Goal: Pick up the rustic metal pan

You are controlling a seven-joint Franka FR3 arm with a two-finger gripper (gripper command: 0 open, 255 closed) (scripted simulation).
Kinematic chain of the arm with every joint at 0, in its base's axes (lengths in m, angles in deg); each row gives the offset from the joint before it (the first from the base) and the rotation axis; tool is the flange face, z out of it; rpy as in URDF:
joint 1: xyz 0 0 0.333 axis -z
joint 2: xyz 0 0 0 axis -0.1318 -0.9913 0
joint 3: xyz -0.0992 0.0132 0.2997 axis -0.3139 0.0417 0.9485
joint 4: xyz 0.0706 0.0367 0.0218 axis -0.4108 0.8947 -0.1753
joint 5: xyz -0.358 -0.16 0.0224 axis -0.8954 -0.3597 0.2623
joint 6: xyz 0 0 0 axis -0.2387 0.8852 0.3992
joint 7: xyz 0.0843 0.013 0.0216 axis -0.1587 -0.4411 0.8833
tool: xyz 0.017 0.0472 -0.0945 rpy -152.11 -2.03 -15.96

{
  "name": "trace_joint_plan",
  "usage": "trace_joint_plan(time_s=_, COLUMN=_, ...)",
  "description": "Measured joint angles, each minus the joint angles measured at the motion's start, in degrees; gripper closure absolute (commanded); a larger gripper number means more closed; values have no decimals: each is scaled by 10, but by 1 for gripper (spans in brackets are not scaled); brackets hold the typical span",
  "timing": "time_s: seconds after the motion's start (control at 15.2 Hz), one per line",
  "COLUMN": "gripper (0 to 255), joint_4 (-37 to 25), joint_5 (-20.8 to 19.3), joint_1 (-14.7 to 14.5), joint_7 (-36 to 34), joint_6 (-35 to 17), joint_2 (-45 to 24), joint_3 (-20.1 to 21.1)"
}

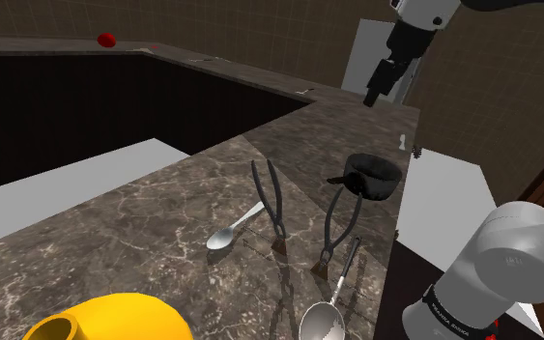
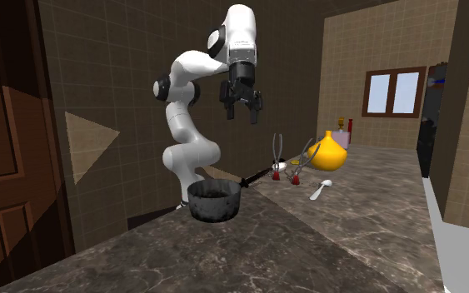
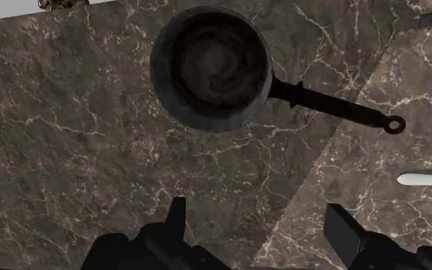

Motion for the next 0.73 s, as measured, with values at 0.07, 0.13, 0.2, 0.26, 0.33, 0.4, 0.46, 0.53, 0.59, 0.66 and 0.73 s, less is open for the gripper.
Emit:
trace_joint_plan(time_s=0.07, gripper=0, joint_4=0, joint_5=0, joint_1=0, joint_7=0, joint_6=0, joint_2=0, joint_3=0)
trace_joint_plan(time_s=0.13, gripper=0, joint_4=9, joint_5=1, joint_1=-2, joint_7=3, joint_6=-2, joint_2=3, joint_3=-1)
trace_joint_plan(time_s=0.2, gripper=0, joint_4=24, joint_5=2, joint_1=-5, joint_7=12, joint_6=-6, joint_2=8, joint_3=-6)
trace_joint_plan(time_s=0.26, gripper=0, joint_4=37, joint_5=2, joint_1=-8, joint_7=23, joint_6=-8, joint_2=12, joint_3=-13)
trace_joint_plan(time_s=0.33, gripper=0, joint_4=56, joint_5=3, joint_1=-12, joint_7=32, joint_6=-12, joint_2=19, joint_3=-18)
trace_joint_plan(time_s=0.4, gripper=0, joint_4=79, joint_5=5, joint_1=-16, joint_7=39, joint_6=-19, joint_2=26, joint_3=-21)
trace_joint_plan(time_s=0.46, gripper=0, joint_4=93, joint_5=5, joint_1=-19, joint_7=51, joint_6=-21, joint_2=30, joint_3=-28)
trace_joint_plan(time_s=0.53, gripper=0, joint_4=109, joint_5=5, joint_1=-22, joint_7=62, joint_6=-24, joint_2=35, joint_3=-35)
trace_joint_plan(time_s=0.59, gripper=0, joint_4=127, joint_5=5, joint_1=-26, joint_7=72, joint_6=-30, joint_2=38, joint_3=-39)
trace_joint_plan(time_s=0.66, gripper=0, joint_4=146, joint_5=5, joint_1=-29, joint_7=82, joint_6=-32, joint_2=46, joint_3=-45)
trace_joint_plan(time_s=0.73, gripper=0, joint_4=170, joint_5=7, joint_1=-33, joint_7=90, joint_6=-36, joint_2=58, joint_3=-48)
